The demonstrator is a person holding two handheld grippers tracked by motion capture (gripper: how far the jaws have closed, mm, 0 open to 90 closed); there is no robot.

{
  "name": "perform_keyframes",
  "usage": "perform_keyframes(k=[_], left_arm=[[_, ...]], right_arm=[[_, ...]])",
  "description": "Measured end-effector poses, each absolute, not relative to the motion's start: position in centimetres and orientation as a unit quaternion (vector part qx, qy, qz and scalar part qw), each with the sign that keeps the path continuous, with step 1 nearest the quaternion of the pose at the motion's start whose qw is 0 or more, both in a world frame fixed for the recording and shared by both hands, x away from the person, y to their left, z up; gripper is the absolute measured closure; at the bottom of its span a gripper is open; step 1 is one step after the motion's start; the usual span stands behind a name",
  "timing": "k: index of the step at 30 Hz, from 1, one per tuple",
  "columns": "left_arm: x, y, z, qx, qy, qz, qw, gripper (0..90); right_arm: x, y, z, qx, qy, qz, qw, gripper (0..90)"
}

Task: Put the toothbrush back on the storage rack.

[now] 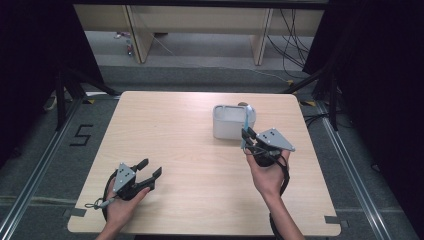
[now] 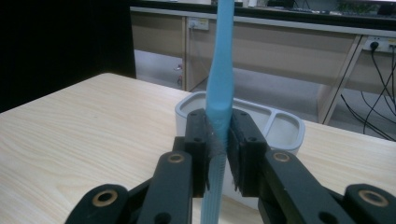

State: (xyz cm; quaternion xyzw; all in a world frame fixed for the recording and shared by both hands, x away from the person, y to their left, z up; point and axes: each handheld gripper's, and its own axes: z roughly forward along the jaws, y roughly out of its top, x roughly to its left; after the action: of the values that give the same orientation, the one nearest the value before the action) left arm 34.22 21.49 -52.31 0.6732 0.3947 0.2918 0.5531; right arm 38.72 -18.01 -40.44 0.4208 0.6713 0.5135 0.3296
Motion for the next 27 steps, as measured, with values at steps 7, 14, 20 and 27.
perform_keyframes(k=[7,14,20,27], left_arm=[[34.2,21.4,-52.3,0.672,0.399,0.289,0.553,37.5],[34.3,21.4,-52.3,0.674,0.398,0.287,0.553,37.6],[34.4,21.3,-52.4,0.672,0.393,0.286,0.559,37.7],[34.4,21.3,-52.4,0.672,0.392,0.287,0.558,38.1]], right_arm=[[39.0,-18.3,-40.2,0.421,0.668,0.511,0.339,78.9],[39.4,-18.3,-39.8,0.420,0.668,0.510,0.342,78.9],[39.7,-18.3,-39.6,0.417,0.666,0.511,0.348,78.9],[40.1,-18.2,-39.3,0.422,0.662,0.511,0.348,78.9]])
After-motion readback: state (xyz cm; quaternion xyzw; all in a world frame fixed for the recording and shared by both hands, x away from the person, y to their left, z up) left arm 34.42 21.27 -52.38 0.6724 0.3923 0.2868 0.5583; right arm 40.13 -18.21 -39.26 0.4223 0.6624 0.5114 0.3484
